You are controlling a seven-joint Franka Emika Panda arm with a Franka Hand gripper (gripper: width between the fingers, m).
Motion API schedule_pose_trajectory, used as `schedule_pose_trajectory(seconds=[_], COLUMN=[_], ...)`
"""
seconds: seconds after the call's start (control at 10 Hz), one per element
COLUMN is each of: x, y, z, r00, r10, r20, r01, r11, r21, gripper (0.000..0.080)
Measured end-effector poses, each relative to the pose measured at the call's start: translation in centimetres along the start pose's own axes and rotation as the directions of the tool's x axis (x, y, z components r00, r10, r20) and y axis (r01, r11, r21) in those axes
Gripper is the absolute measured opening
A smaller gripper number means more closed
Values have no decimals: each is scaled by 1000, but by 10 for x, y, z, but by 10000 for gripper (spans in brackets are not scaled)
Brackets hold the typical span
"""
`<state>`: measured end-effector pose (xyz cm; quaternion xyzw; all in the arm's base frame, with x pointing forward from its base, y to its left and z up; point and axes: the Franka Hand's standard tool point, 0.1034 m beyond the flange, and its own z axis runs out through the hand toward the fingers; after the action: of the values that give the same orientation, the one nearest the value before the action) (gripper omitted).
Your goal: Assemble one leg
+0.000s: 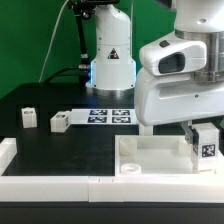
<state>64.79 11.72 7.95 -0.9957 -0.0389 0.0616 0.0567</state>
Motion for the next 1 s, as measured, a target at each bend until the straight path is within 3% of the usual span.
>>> schedule_pose_trajectory(seconds=[0.2,0.5,0.7,1.0], x=[0,1,1,0], y=[0,2,3,5], z=[0,1,1,1], r00=[1000,903,786,506], r10=[30,429,617,862], r20=[0,-15,-20,5], r01=[-30,-429,-617,-862], r11=[1000,903,787,506], r21=[0,7,14,30], gripper=[291,291,291,291])
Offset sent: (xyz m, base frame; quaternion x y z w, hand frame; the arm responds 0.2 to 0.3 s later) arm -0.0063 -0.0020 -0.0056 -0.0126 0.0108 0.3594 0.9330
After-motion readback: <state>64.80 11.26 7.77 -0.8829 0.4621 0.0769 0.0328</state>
